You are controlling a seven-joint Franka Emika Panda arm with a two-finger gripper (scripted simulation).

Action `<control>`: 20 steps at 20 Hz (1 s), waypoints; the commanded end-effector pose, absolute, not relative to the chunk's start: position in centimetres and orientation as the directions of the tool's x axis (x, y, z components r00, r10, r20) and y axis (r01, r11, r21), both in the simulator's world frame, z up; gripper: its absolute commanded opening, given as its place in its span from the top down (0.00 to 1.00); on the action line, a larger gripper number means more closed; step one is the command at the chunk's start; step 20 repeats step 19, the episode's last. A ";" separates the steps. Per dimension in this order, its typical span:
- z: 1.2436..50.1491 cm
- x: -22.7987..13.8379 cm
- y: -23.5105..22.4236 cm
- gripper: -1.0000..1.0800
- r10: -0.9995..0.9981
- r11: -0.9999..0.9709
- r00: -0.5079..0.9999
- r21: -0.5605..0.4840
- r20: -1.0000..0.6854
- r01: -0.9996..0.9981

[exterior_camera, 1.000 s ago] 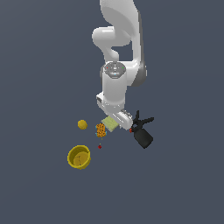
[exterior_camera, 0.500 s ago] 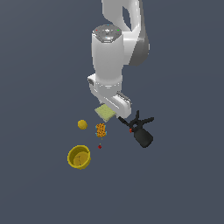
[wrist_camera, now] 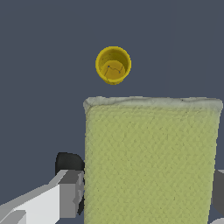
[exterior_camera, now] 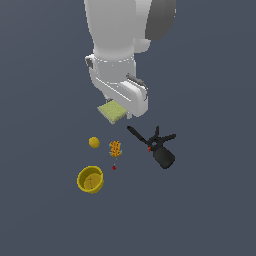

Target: Pick up a designated object from a clutter of objects.

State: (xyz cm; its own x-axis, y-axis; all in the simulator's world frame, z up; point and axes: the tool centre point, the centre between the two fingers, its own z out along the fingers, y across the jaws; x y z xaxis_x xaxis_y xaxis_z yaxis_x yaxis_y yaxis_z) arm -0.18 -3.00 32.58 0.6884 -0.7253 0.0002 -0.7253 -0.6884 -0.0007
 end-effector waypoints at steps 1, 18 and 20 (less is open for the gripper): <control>35.0 0.1 -3.5 1.00 -0.725 -0.689 0.689 -0.001 0.000 -0.725; 41.9 1.4 -4.8 1.00 -0.725 -0.689 0.689 0.000 0.000 -0.725; 41.9 1.5 -4.8 1.00 -0.725 -0.689 0.689 0.000 0.000 -0.725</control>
